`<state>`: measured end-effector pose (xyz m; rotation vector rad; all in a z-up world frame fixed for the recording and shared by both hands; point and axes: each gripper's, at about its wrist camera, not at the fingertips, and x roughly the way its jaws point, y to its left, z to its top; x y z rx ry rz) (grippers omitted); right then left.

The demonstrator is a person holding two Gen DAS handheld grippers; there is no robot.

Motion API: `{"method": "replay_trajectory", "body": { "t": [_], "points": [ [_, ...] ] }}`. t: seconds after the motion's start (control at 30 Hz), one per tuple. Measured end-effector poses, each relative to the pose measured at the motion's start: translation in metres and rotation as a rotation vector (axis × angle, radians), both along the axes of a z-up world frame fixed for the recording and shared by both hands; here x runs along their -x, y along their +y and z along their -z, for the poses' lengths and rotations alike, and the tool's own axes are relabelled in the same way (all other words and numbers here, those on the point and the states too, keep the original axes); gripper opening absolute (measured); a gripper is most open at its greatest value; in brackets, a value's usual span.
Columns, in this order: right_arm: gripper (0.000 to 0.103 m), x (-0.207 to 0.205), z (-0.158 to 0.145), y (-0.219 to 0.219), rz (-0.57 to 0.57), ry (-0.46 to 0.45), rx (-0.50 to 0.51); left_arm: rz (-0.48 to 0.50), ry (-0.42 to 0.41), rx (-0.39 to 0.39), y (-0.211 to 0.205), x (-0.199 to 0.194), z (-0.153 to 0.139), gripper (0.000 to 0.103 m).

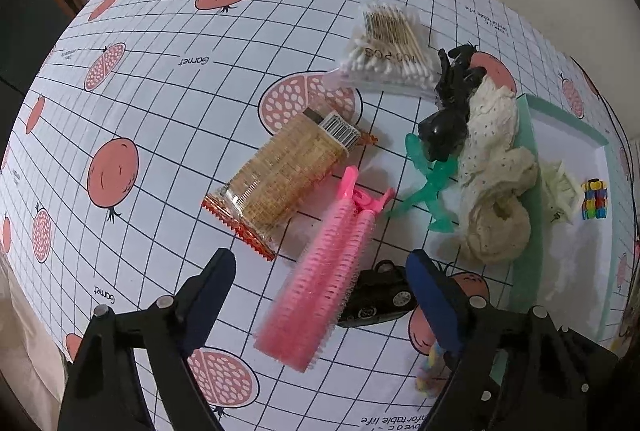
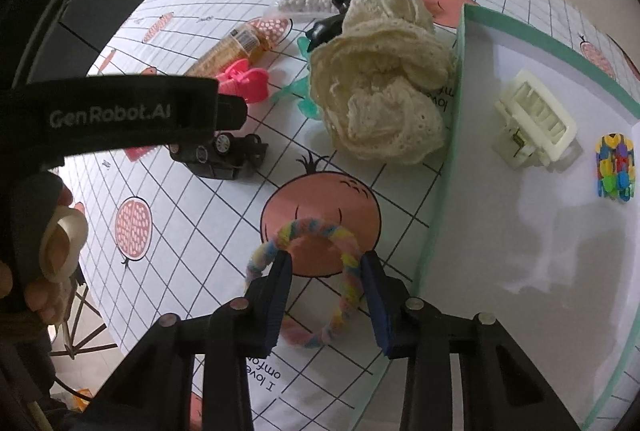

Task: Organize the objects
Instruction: 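Grasp the pastel beaded bracelet with the right gripper while the left gripper grasps the pink roller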

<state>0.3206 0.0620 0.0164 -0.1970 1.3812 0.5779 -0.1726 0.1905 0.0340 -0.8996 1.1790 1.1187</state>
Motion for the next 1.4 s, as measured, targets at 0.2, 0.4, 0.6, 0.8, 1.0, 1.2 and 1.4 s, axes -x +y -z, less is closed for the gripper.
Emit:
{"method": "replay_trajectory", "body": {
  "t": [0.2,0.4,0.6,0.8,1.0,1.2,1.4],
  "points": [
    [0.031,-0.002,-0.001,-0.003,-0.003,-0.013,0.005,0.030,0.013,0.004,0.000,0.001,0.004,0.082],
    [0.023,-0.003,-0.003,-0.003,-0.010,-0.041,0.022,0.067,0.014,0.005,-0.001,0.003,0.005,0.068],
    [0.011,-0.006,-0.005,-0.008,-0.003,-0.055,0.027,0.093,0.028,0.014,-0.002,0.006,0.009,0.061],
    [0.010,-0.009,-0.007,-0.009,-0.009,-0.065,0.027,0.119,0.031,0.015,-0.003,0.012,0.011,0.049],
    [0.008,-0.013,-0.010,-0.012,-0.004,-0.062,0.018,0.142,0.007,0.017,-0.006,0.019,0.009,0.036],
    [0.008,-0.017,-0.017,-0.012,-0.008,-0.067,0.003,0.169,-0.010,-0.003,-0.010,0.027,0.001,0.028],
    [0.008,-0.022,-0.032,-0.018,0.017,-0.097,-0.034,0.189,-0.025,-0.021,-0.014,0.038,-0.008,0.028]
  ]
}}
